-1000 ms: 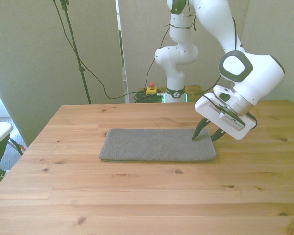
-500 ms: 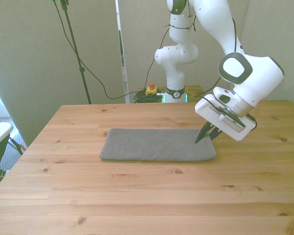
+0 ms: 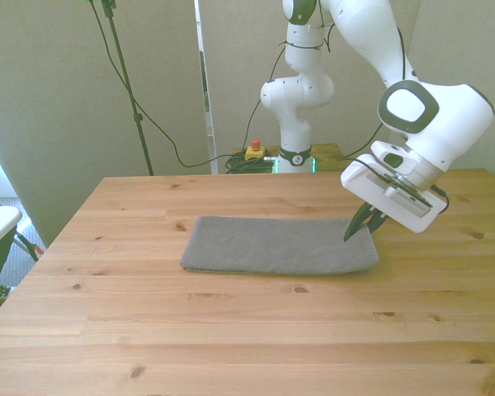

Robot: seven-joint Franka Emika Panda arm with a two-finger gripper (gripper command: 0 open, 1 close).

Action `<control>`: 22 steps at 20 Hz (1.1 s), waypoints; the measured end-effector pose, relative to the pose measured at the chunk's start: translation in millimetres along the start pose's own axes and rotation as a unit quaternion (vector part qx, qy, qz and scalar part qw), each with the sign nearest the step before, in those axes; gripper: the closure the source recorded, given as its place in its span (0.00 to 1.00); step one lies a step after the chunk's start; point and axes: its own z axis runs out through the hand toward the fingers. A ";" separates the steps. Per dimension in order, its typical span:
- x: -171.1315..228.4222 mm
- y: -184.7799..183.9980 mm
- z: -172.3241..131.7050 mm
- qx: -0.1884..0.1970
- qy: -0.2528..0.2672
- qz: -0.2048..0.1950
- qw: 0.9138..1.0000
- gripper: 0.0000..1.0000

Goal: Fold the towel

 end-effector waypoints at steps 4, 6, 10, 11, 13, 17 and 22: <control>17.5 -4.3 -29.0 0.037 -0.040 -0.011 0.998 1.00; 31.7 1.6 -38.1 0.055 -0.061 -0.013 0.997 1.00; 63.1 20.8 -47.2 0.086 -0.096 -0.005 0.992 1.00; 70.1 26.7 -49.8 0.092 -0.104 -0.002 0.990 1.00; 83.9 40.2 -55.4 0.105 -0.114 0.005 0.988 1.00; 106.1 71.3 -48.0 0.135 -0.137 0.025 0.981 1.00; 138.2 112.4 -23.0 0.148 -0.148 0.045 0.977 1.00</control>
